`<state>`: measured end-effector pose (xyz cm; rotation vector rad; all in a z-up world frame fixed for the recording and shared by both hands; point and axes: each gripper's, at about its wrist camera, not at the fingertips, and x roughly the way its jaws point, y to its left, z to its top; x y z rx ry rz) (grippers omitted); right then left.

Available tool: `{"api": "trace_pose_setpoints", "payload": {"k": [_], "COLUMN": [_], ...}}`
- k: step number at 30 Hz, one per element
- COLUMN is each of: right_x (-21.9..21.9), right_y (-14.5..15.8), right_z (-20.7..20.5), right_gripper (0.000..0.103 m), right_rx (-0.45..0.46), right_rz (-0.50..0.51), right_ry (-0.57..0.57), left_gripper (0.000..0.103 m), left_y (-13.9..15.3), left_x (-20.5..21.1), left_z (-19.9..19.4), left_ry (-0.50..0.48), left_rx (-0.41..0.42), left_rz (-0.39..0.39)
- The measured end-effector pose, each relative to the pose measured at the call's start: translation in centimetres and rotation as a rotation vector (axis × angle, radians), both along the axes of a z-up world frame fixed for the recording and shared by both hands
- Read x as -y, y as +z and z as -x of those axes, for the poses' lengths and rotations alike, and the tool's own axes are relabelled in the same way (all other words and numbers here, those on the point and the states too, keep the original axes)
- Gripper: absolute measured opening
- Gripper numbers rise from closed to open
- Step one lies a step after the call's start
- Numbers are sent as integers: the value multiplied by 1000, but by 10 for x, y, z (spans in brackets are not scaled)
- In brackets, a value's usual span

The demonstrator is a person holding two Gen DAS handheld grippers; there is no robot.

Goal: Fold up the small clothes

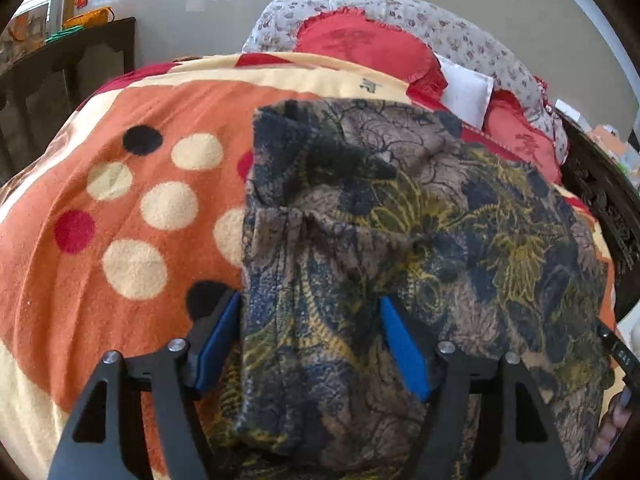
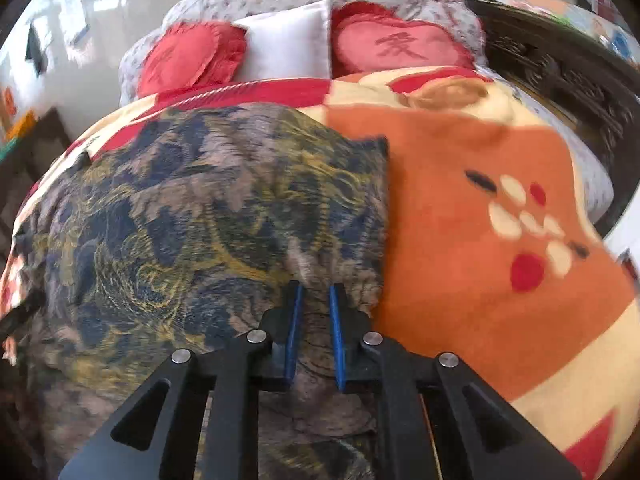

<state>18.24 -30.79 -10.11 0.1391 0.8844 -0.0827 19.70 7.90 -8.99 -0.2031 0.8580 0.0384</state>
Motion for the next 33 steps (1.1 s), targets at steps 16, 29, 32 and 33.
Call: {"api": "trace_pose_setpoints", "payload": {"k": [16,29,32,33], "right_x": [-44,-107,-150,-162], "right_y": [51,72,51,34], "right_z": [-68,-55,-58,-65], "right_gripper": [19,25,25,25], "right_rx": [23,92,26,-12], "right_rz": [14,108,75,119], "right_ry": [83,209,330,346], "left_gripper": [82,82,82,82], "left_y": [-2,-1,-1,-1], "left_x": [7,7,6,6], "left_z": [-3,-3,-3,-3], "left_ry": [10,11,11,11], "left_rx": [-12,-9,-8,-9], "left_rz": [-66,-62,-57,-53]}}
